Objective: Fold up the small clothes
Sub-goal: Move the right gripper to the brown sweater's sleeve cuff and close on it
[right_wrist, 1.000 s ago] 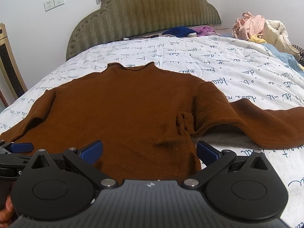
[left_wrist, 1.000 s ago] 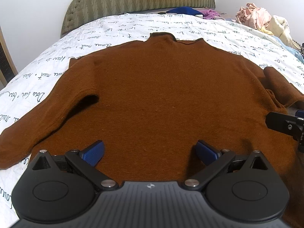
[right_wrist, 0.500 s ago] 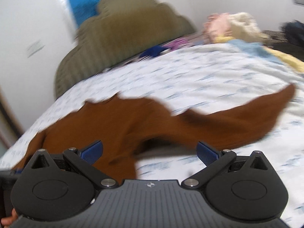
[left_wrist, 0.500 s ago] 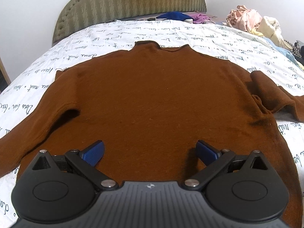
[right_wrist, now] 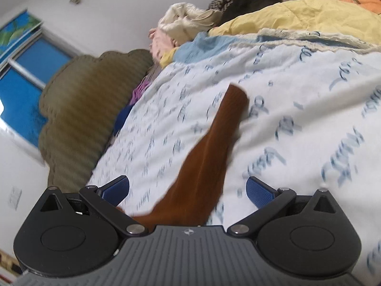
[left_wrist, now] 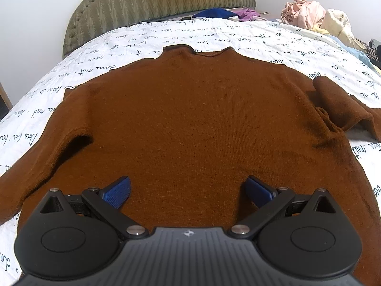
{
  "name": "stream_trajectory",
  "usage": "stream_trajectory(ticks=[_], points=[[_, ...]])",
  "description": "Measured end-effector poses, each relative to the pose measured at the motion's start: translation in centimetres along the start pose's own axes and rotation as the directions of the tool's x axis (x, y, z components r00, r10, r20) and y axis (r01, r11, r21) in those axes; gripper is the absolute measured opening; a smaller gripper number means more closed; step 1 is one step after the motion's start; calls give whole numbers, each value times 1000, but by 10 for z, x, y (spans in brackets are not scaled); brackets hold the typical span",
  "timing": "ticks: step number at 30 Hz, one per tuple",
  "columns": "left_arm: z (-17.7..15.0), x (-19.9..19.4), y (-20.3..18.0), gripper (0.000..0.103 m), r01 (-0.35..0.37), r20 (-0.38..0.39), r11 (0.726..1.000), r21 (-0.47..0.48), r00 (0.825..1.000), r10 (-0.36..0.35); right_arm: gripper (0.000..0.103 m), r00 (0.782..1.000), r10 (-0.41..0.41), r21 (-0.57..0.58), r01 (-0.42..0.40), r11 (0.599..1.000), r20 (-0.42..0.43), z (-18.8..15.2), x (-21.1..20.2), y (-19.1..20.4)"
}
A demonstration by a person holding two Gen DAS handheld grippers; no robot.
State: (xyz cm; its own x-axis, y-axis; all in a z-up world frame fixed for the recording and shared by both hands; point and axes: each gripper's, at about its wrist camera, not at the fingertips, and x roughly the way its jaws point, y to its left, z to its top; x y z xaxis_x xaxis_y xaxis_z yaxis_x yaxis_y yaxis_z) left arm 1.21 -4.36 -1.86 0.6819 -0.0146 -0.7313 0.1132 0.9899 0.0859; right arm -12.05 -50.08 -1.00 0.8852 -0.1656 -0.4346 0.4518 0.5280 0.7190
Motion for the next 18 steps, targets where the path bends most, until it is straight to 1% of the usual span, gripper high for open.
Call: stream_trajectory(ticks=[4, 8, 9, 10, 12, 13, 15, 16, 18], points=[[0, 2, 1, 103, -7, -7, 1000, -3, 1000, 7, 103, 1000, -1, -33, 1, 999, -21, 25, 20, 21], [0, 3, 0, 103, -12, -10, 1000, -4, 1000, 12, 103, 995, 49, -119, -60, 991, -90, 40, 47, 53], [0, 2, -1, 103, -12, -9, 1000, -1, 1000, 12, 103, 993, 52, -113, -64, 991, -105, 42, 51, 57], [0, 2, -1, 103, -11, -7, 1000, 4, 1000, 11, 103, 990, 72, -104, -85, 991, -122, 44, 51, 61], [0, 2, 0, 103, -10, -6, 1000, 6, 1000, 10, 103, 972, 160, -132, -184, 974, -173, 45, 50, 68], [0, 3, 0, 103, -8, -8, 1000, 1, 1000, 8, 103, 972, 167, -161, -194, 968, -168, 46, 45, 72], [0, 4, 1, 103, -5, -11, 1000, -10, 1000, 5, 103, 987, 114, -210, -136, 968, -114, 48, 35, 71], [0, 5, 1, 103, -4, -10, 1000, -12, 1000, 3, 103, 994, 77, -208, -93, 974, -83, 49, 30, 66], [0, 4, 0, 103, -4, -8, 1000, -5, 1000, 4, 103, 999, 19, -153, -26, 988, -46, 52, 21, 48]])
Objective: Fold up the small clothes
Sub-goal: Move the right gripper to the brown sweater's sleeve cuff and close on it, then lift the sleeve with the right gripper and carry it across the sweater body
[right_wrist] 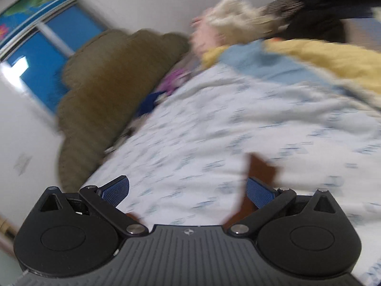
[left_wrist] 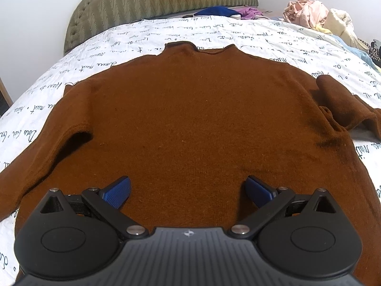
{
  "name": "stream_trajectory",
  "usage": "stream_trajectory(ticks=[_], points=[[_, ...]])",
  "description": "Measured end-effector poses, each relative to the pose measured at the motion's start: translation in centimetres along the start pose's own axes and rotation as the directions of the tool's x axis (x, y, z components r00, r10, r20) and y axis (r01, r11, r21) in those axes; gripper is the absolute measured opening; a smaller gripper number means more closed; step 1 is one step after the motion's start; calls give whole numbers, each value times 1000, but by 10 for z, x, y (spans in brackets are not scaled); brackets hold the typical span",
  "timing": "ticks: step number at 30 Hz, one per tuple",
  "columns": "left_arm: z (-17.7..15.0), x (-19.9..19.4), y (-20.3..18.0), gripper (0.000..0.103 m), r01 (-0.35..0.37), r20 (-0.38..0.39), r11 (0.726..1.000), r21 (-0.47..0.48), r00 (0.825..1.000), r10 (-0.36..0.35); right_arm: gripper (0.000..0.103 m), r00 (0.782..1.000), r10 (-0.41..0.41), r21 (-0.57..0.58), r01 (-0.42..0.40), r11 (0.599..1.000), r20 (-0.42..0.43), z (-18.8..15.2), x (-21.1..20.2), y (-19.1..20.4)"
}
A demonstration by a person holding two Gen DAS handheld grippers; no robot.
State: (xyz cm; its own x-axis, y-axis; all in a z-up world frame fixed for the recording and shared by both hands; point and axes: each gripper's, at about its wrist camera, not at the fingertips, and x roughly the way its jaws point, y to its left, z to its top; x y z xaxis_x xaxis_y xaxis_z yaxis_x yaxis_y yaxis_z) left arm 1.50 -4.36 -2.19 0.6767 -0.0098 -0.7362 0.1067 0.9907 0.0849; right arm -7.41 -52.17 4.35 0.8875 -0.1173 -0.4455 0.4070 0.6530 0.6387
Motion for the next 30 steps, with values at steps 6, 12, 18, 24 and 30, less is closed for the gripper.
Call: stream_trajectory(ticks=[6, 12, 18, 24, 30], points=[[-1, 0, 0, 103, 2, -1, 1000, 1, 1000, -2, 103, 984, 173, 234, -159, 959, -41, -17, 4, -46], [-1, 0, 0, 103, 2, -2, 1000, 2, 1000, -2, 100, 987, 157, 202, -147, 968, -36, -18, 23, -32], [-1, -1, -1, 103, 1, -1, 1000, 7, 1000, -1, 50, 999, 8, 128, -3, 992, -33, -8, 39, -29], [-2, -2, 1, 103, 6, -1, 1000, 1, 1000, -6, 12, 999, -49, 138, 48, 989, 7, -12, 32, -36], [-3, -1, 3, 103, 9, 2, 1000, 2, 1000, -9, 12, 974, -153, 70, 143, 987, 169, -20, -30, -30]])
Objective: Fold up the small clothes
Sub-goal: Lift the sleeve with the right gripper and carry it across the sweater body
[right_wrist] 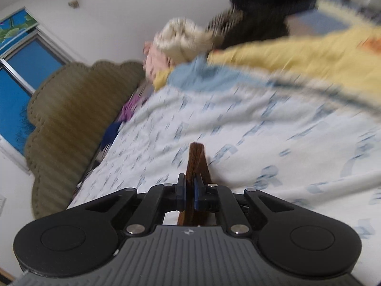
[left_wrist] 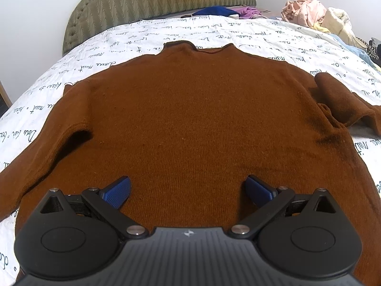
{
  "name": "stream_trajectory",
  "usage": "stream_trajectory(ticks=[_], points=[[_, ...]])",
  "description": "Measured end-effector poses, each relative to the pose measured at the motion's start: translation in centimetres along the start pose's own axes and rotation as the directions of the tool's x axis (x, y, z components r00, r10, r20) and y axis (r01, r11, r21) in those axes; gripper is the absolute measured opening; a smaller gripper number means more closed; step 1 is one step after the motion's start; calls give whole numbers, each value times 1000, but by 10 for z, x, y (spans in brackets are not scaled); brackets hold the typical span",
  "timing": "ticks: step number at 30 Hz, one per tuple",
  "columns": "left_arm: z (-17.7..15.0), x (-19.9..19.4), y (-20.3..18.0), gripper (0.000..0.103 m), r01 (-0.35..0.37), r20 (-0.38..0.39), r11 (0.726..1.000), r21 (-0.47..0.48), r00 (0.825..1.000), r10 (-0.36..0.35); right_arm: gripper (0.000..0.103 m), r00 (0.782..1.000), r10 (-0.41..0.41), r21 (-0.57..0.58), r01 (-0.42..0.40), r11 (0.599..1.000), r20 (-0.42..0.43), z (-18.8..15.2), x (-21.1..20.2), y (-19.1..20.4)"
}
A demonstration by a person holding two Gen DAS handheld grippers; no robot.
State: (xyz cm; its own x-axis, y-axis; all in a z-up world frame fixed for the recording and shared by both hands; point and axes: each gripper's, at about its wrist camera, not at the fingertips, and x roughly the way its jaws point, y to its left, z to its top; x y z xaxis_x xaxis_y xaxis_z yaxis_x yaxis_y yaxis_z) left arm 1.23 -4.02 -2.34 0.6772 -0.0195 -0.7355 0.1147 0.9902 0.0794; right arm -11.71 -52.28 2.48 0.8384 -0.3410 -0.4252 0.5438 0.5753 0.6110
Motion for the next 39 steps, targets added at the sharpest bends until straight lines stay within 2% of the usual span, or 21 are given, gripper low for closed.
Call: stream_trajectory(ticks=[3, 6, 7, 9, 10, 12, 13, 16, 20, 22, 23, 24, 25, 26, 27, 29, 33, 36, 39], points=[[0, 0, 1, 103, 1, 0, 1000, -2, 1000, -1, 12, 996, -70, -15, 71, 997, 56, -4, -31, -15], [-1, 1, 0, 103, 0, 0, 1000, -4, 1000, 0, 12, 992, -116, 0, 116, 993, 52, -11, -46, -35], [-1, 1, -1, 103, -1, 0, 1000, -3, 1000, 1, 12, 995, -102, 12, 102, 995, 24, -12, -45, -42], [0, 0, -2, 103, -3, 0, 1000, 0, 1000, 3, 19, 999, -24, 90, 26, 996, -27, -15, -39, -57], [0, 0, -2, 103, -3, 1, 1000, 1, 1000, 3, 24, 999, 11, 144, -3, 990, -50, -16, -35, -64], [0, -1, -2, 103, -1, -1, 1000, 1, 1000, 1, 73, 993, 82, 238, -61, 969, -80, -21, -26, -75], [-1, -1, -2, 103, 0, -2, 1000, 0, 1000, 0, 76, 992, 109, 257, -88, 962, -69, -26, -23, -75], [0, -1, -1, 103, -1, -6, 1000, 3, 1000, 1, 76, 994, 71, 180, -56, 982, -77, -32, -10, -60], [0, -1, -1, 103, -3, -6, 1000, 0, 1000, 3, 75, 994, 89, 172, -76, 982, -64, -33, 10, -49], [0, -2, -1, 103, -4, -6, 1000, 2, 1000, 4, 65, 996, 82, 194, -73, 978, -37, -31, 21, -49], [0, -2, -1, 103, -4, -5, 1000, 3, 1000, 4, 53, 997, 76, 208, -69, 976, -24, -30, 26, -52], [1, -2, -1, 103, -3, -6, 1000, 3, 1000, 3, 36, 998, 69, 218, -65, 974, -13, -29, 31, -56], [1, -3, 0, 103, -1, -6, 1000, 3, 1000, 1, 26, 998, 54, 239, -50, 970, -12, -29, 35, -61], [1, -4, 1, 103, 2, -4, 1000, 4, 1000, -2, 6, 999, 45, 281, -38, 959, -20, -29, 39, -69], [1, -4, 2, 103, 5, -1, 1000, 3, 1000, -5, 6, 998, 69, 323, -60, 944, -16, -30, 40, -76], [1, -6, 5, 103, 12, 0, 1000, -3, 1000, -12, 8, 996, 88, 323, -82, 943, -3, -28, 35, -77], [5, -10, 14, 103, 14, 10, 1000, -28, 1000, -14, 9, 997, 65, 233, -72, 970, 37, -13, 16, -53], [7, -16, 26, 103, 11, 30, 999, -43, 1000, -10, 9, 991, 37, 124, -53, 991, 128, 13, -9, -30], [7, -20, 37, 103, -28, 53, 998, -54, 998, 31, 9, 975, -9, 0, 9, 1000, 221, 39, -32, -10]])
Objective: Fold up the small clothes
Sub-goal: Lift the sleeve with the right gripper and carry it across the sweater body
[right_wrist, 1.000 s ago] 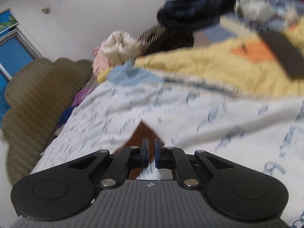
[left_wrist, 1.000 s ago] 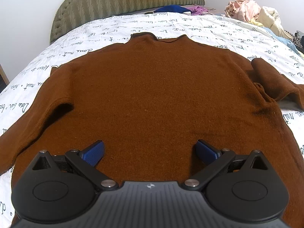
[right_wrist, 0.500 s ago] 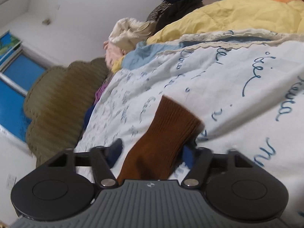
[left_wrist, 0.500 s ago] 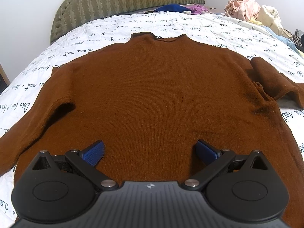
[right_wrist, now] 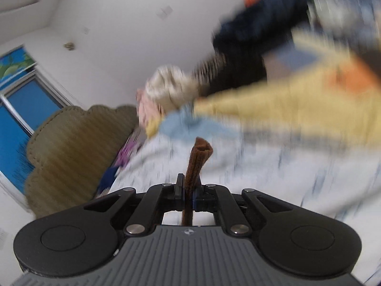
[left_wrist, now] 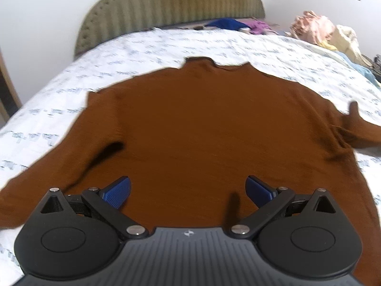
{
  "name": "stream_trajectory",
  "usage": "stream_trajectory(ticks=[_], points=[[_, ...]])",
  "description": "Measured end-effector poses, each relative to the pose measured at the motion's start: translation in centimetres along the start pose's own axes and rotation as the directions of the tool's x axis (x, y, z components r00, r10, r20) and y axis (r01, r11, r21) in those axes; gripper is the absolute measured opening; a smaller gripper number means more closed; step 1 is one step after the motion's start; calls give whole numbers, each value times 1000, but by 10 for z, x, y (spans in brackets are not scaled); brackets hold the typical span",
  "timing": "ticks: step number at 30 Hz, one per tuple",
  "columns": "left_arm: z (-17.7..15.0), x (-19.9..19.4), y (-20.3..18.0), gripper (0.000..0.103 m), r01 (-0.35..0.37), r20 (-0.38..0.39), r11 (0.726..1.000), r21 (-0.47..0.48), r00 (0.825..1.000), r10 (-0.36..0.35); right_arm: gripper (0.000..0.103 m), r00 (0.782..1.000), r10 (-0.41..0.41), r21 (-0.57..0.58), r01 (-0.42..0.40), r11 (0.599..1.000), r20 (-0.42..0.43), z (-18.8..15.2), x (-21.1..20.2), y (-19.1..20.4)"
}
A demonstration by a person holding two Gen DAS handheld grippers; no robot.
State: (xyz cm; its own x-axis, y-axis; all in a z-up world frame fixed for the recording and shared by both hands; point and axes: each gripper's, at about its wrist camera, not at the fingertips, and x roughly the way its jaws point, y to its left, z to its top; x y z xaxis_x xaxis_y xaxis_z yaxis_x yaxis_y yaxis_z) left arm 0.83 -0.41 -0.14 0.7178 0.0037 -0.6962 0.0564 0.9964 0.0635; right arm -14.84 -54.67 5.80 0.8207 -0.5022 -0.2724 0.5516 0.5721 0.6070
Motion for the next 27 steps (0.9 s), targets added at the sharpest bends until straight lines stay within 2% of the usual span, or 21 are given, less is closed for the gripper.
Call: stream_trajectory(ticks=[3, 5, 8, 11, 19, 23, 27], points=[[1, 1, 7, 103, -31, 9, 999, -16, 999, 31, 9, 999, -27, -76, 29, 997, 36, 11, -10, 12], [2, 3, 12, 103, -23, 3, 999, -31, 1000, 23, 9, 1000, -16, -116, 19, 993, 22, 7, -12, 21], [3, 2, 13, 103, -8, 5, 999, -31, 1000, 9, 9, 998, 50, -150, -54, 987, -30, -13, -17, 40], [3, 1, 13, 103, -5, 11, 1000, -7, 1000, 5, 9, 988, 118, -210, -138, 968, -103, -44, -17, 75], [0, 0, 34, 103, -18, 11, 999, -42, 1000, 18, 9, 919, 271, -307, -356, 883, -287, -120, -10, 178], [-1, 0, 44, 103, -31, 8, 997, -64, 999, 32, 9, 883, 304, -306, -418, 855, -356, -152, -5, 211], [-2, 1, 49, 103, -45, 6, 997, -66, 999, 45, 9, 865, 306, -338, -448, 828, -398, -179, -7, 238]])
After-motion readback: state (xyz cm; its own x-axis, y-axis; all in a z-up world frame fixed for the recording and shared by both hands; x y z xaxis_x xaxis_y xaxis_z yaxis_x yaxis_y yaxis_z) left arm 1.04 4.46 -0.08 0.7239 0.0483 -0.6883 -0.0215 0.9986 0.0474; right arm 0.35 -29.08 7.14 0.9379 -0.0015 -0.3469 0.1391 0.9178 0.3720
